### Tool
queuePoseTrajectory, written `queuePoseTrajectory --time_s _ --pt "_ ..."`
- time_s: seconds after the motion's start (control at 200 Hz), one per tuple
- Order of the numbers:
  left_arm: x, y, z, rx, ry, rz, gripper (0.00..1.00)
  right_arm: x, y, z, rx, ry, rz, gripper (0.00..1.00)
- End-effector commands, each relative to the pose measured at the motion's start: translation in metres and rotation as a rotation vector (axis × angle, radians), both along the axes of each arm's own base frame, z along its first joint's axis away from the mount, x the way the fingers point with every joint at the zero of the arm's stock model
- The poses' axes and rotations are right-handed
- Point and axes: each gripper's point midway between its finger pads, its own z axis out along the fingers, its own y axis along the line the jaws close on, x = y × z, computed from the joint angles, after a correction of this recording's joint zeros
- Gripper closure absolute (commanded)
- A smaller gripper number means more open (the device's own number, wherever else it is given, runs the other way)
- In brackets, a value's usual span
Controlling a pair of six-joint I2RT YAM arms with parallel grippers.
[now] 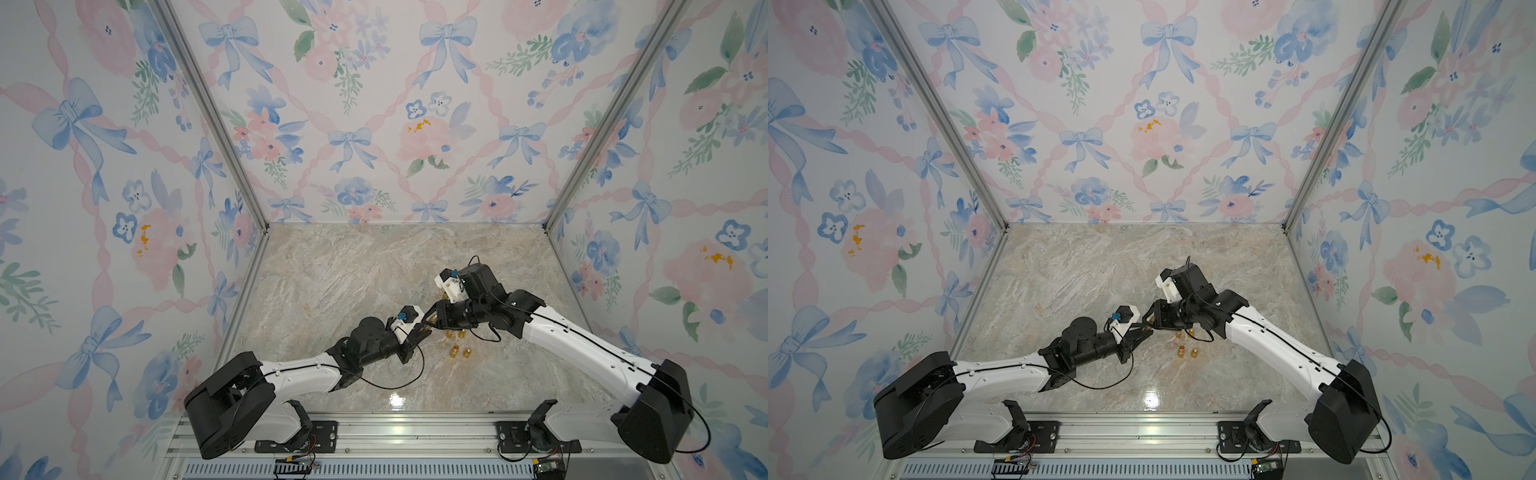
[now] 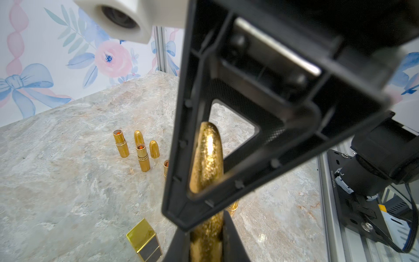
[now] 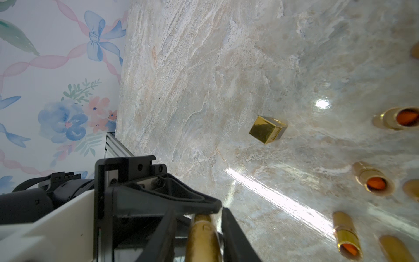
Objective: Open the lipstick cap
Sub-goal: Pick up the lipstick at the center of the board, then open the cover of the lipstick.
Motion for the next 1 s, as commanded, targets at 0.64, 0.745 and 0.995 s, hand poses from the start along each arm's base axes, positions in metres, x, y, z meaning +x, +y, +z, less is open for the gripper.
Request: queuePoseTrajectory --time_s 0.64,0.745,0.995 --pt "0.000 0.003 0.001 -0.011 0.002 0.020 1.00 0.003 -0.004 0.003 -0.048 -0.067 0.034 0.75" --pt "0.001 0.003 0.001 -0.010 0.003 0.025 1.00 0.002 -0.006 0.003 -0.058 -0.071 0.035 0.77" --pt "-0.001 0.007 -0.010 0.007 0.029 0.033 1.00 0.002 -0.012 0.010 -0.079 -0.098 0.034 0.81"
